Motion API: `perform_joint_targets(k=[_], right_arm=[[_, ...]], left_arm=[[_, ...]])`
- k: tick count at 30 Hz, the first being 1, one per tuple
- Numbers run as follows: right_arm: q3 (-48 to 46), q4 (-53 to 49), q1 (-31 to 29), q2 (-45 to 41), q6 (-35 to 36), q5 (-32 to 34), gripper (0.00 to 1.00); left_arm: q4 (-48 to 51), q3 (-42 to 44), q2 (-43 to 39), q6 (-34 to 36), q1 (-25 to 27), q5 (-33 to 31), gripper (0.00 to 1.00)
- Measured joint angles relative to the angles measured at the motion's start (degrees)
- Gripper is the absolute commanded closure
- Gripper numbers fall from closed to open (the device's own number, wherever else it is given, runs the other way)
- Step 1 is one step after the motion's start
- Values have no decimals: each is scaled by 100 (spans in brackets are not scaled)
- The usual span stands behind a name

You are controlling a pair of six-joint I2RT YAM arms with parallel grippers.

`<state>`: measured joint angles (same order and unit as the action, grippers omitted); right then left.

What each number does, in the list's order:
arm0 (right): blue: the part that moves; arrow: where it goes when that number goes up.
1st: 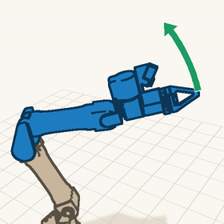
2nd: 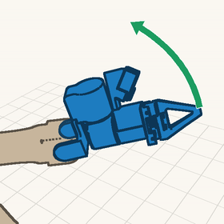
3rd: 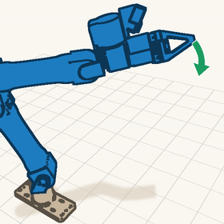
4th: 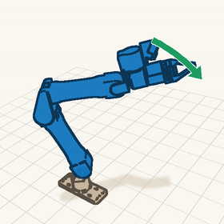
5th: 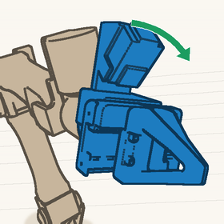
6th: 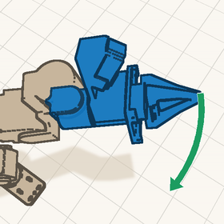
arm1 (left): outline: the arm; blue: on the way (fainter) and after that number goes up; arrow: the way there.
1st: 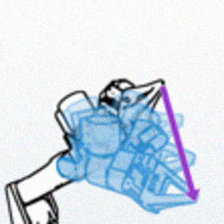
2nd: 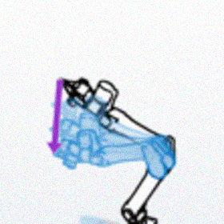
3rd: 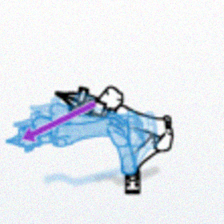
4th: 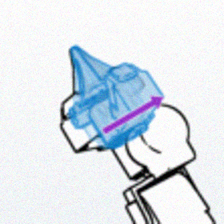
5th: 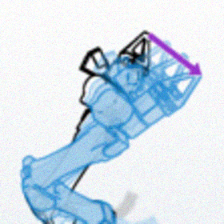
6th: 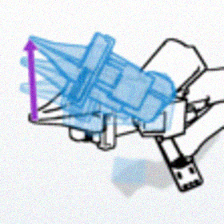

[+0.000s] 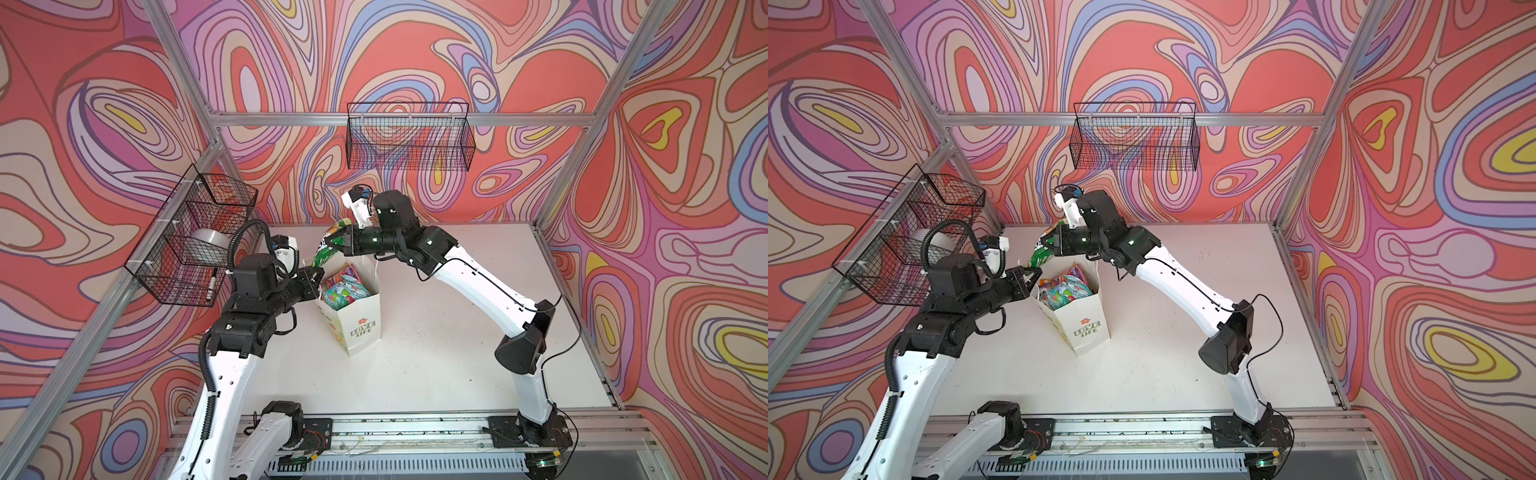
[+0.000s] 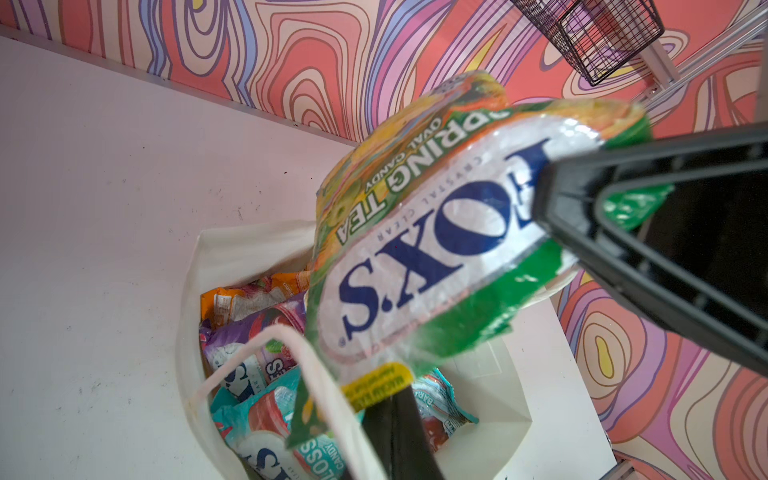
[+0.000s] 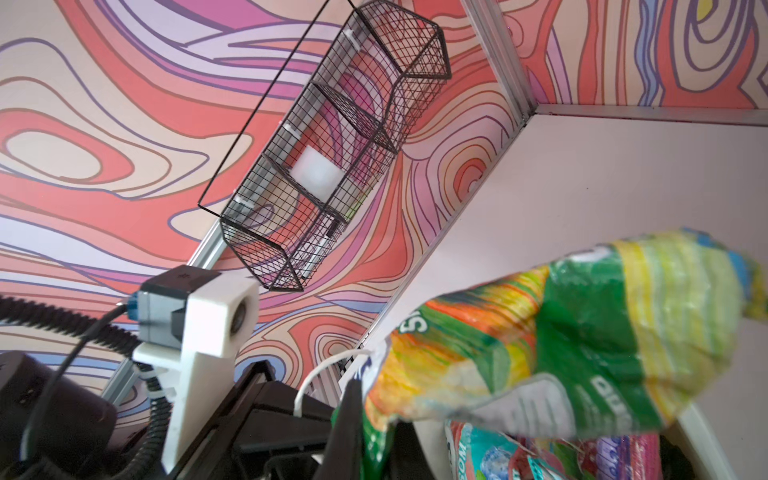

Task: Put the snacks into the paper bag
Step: 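Lower the Spring Tea packet into the bag opening with the right gripper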

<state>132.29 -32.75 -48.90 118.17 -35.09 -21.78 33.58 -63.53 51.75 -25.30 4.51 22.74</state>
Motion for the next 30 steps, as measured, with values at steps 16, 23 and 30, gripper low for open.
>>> perform_joint_targets(k=[16,23,30], right_arm=[[-796,321,-636,-776,0,748,100],[-1003,511,-706,-1158,9,894,100],[-1655,931,-706,-1252,-284,1025,100]], left_arm=[[2,0,-2,2,35,131,100],[2,0,-2,0,35,118,100],[13,0,0,0,33,83,100]])
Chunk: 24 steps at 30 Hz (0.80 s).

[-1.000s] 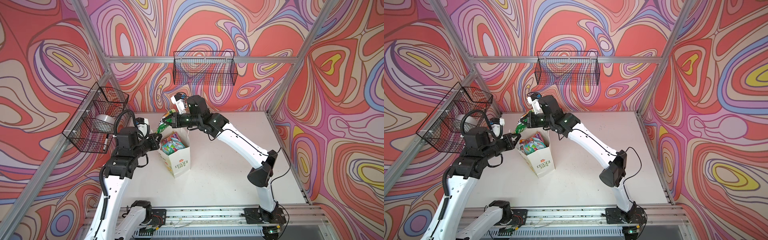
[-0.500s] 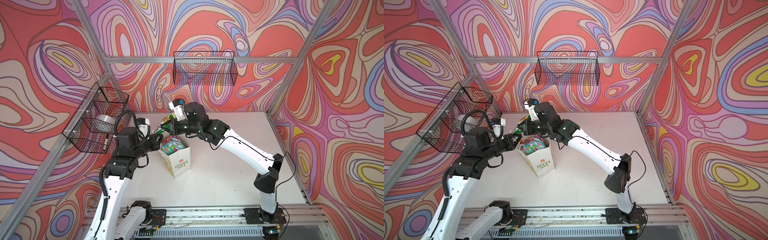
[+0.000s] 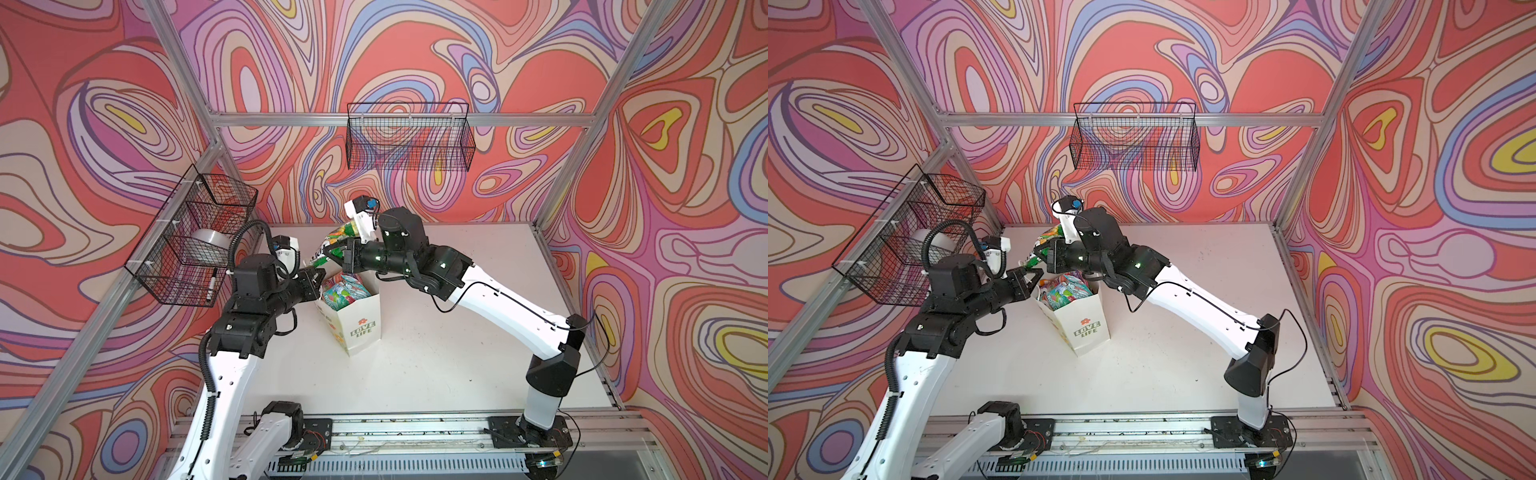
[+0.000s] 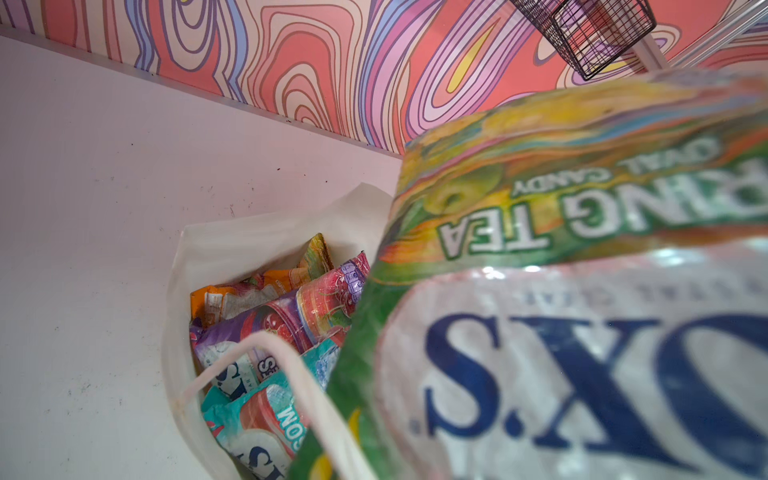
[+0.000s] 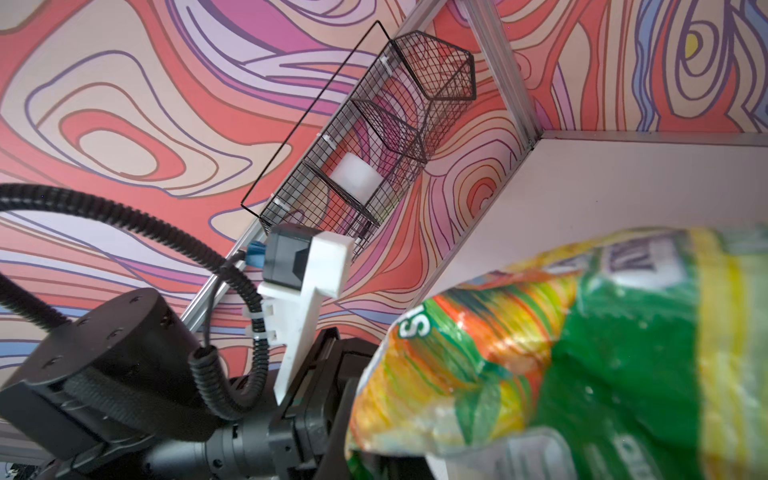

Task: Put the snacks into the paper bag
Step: 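Lower the Spring Tea packet into the bag opening with the right gripper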

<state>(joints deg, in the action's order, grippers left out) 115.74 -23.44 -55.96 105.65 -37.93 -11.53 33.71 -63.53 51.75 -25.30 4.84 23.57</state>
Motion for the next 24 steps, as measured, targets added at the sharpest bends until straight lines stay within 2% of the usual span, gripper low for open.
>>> perform_joint_targets(k=[11,24], right_arm=[[-857,380,-17,-306,-632,302,100],[-914,162,-74,-376,-715,916,100]], left_arm=[[37,0,-2,0,7,35,100],[35,0,-2,0,4,37,100]])
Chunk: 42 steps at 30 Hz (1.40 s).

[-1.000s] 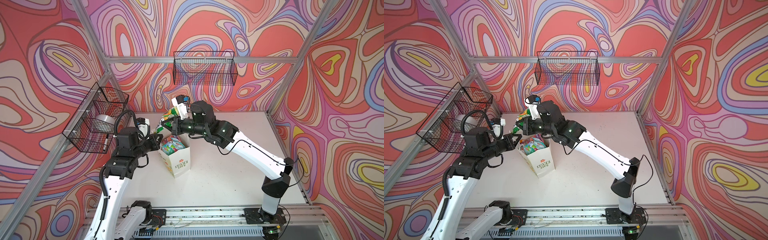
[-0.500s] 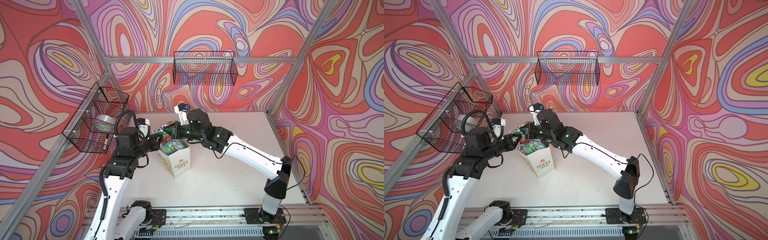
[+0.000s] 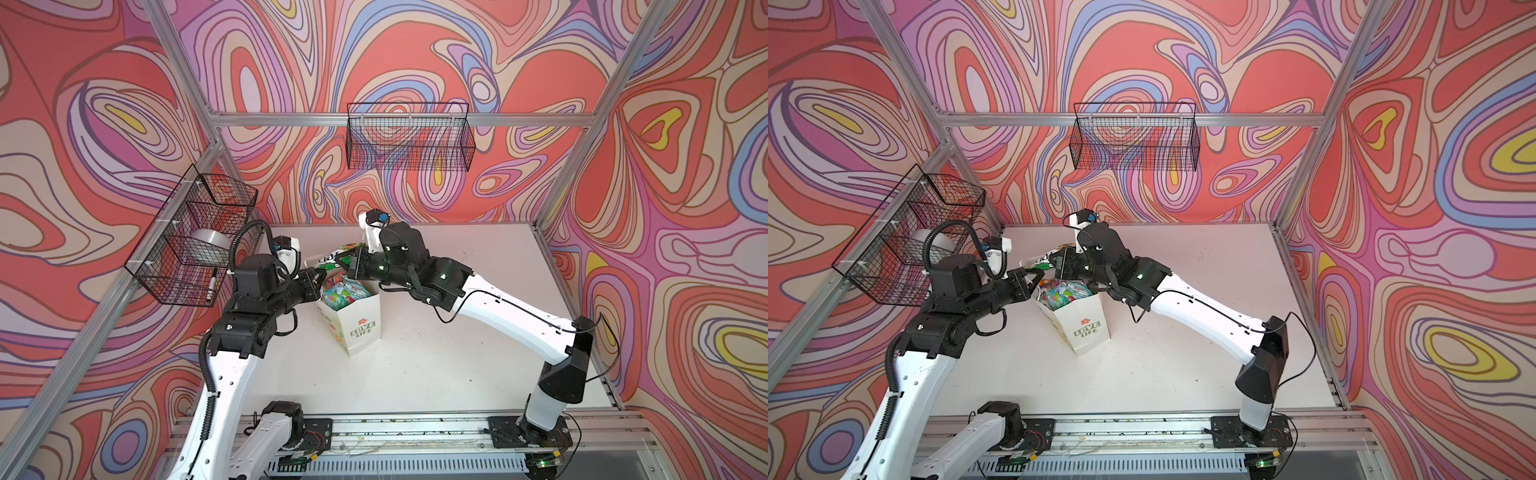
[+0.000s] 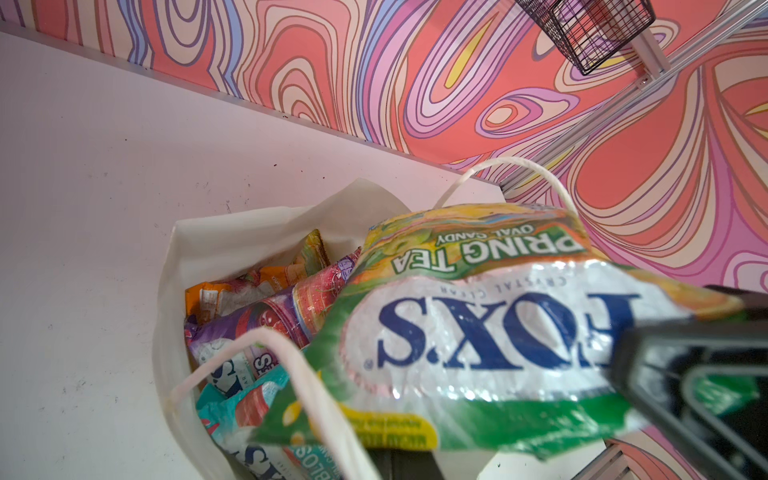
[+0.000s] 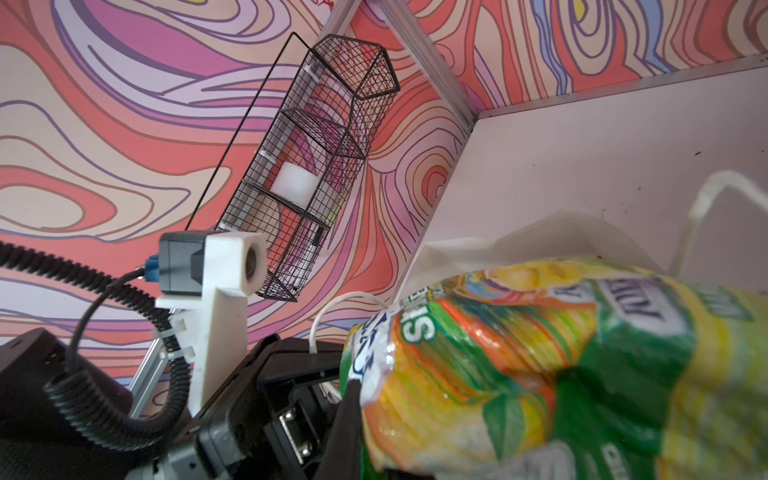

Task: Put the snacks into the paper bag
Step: 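Lower the Spring Tea packet into the bag opening with the right gripper, then open the right gripper and push the packet down into the bag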

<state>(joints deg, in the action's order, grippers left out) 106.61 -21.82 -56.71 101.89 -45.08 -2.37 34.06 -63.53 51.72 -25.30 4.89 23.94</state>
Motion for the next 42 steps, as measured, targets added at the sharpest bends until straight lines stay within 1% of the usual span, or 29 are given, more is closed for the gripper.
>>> perform_joint_targets(k=[5,9,16,23,27,31,34,35,36,38,39,40,41,42], right_arm=[[0,-162,24,227,-2,251,100],[79,-289,52,487,0,223,100],[793,-590,42,1121,46,240,100],[999,-612,-2,1480,-28,170,100],[894,-562,-39,1541,-269,170,100],[802,-446,-39,1578,-463,107,71],[769,-487,-85,1576,-376,133,55],[769,-516,-114,1565,-321,184,52],[769,-564,-149,1550,-251,247,50],[769,-715,-227,1478,-96,378,49],[769,-815,-262,1423,-31,450,51],[769,-909,-295,1353,57,522,55],[769,-975,-326,1272,129,614,58],[769,-1054,-369,1178,195,756,58]], left_arm=[[0,0,0,0,0,-4,100],[-52,0,0,0,0,-20,100],[-70,0,0,0,0,-20,100],[-72,0,0,0,0,-20,100],[-72,0,0,0,0,-20,100],[-70,0,0,0,0,-20,100],[-72,0,-7,0,0,-20,100],[-72,0,-11,0,0,-20,100],[-72,0,-20,0,0,-20,100],[-72,0,-28,0,0,-33,100],[-68,0,-33,-2,-2,-39,100],[-70,0,-33,0,-2,-37,100],[-68,0,-31,0,-2,-39,100],[-70,0,-31,0,-2,-39,100]])
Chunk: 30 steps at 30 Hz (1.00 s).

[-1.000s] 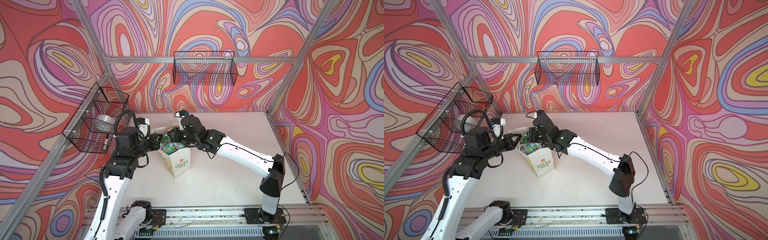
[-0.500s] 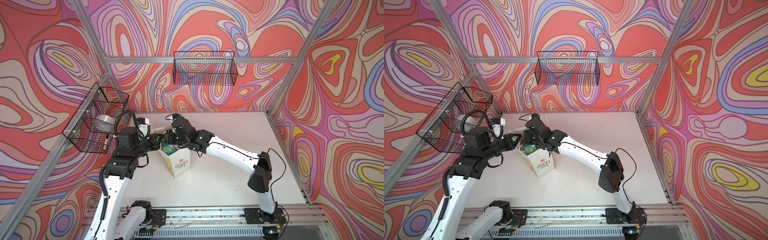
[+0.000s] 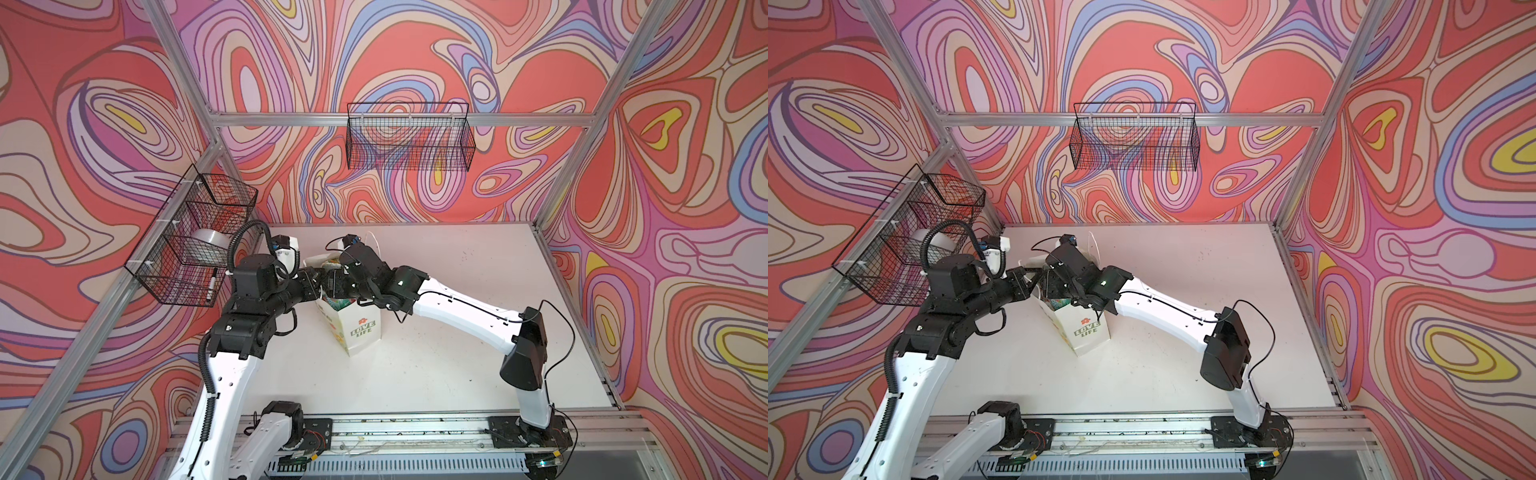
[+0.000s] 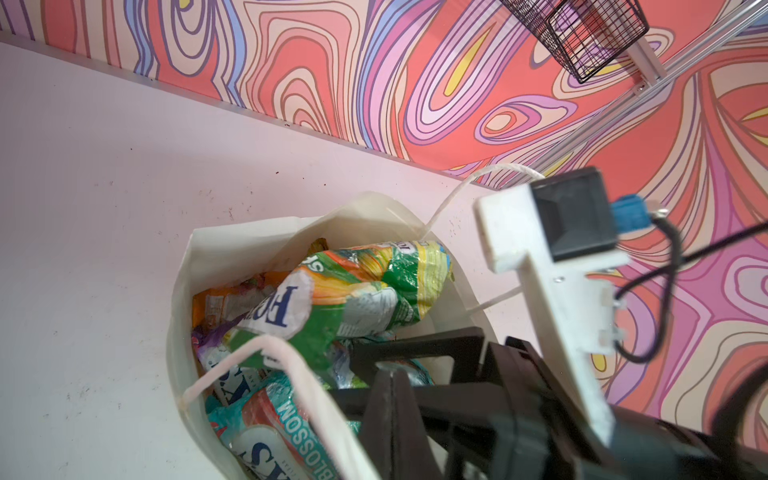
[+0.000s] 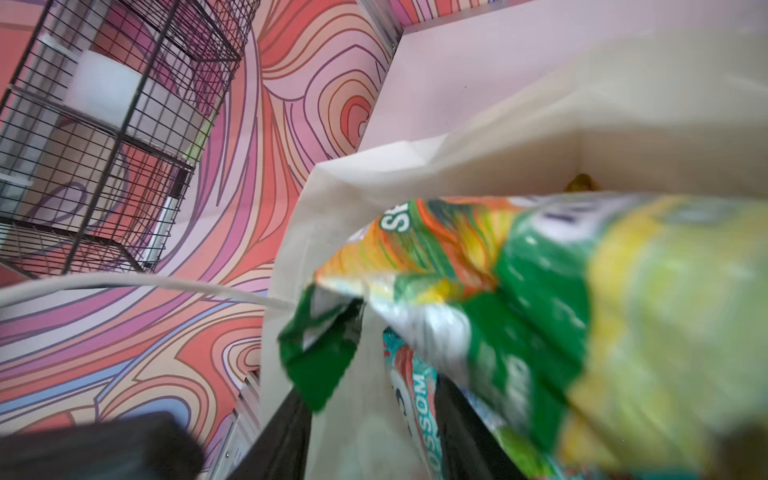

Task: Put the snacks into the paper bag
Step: 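Open the right gripper and push the packet down into the bag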

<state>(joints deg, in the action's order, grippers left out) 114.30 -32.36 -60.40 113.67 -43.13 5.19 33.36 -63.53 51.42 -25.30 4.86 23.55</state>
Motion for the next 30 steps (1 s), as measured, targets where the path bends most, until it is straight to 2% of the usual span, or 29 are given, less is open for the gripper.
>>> perform_joint_targets(k=[4,7,12,15,21,27,30], right_arm=[[125,-267,-160,-339,249,481,59],[684,-507,-203,-284,479,673,63],[2234,-907,-125,385,859,870,70],[2688,-1040,24,782,977,804,75],[2741,-1290,391,1333,1008,516,75],[2730,-1543,413,1624,1036,291,75],[2319,-1541,428,1556,1021,238,76]], left_arm=[[0,0,-2,0,0,2,100],[0,0,0,0,0,0,100],[0,0,2,0,0,0,100],[0,0,2,0,0,0,100],[0,0,7,0,0,2,100],[0,0,11,-2,0,2,100],[0,0,11,0,0,0,100]])
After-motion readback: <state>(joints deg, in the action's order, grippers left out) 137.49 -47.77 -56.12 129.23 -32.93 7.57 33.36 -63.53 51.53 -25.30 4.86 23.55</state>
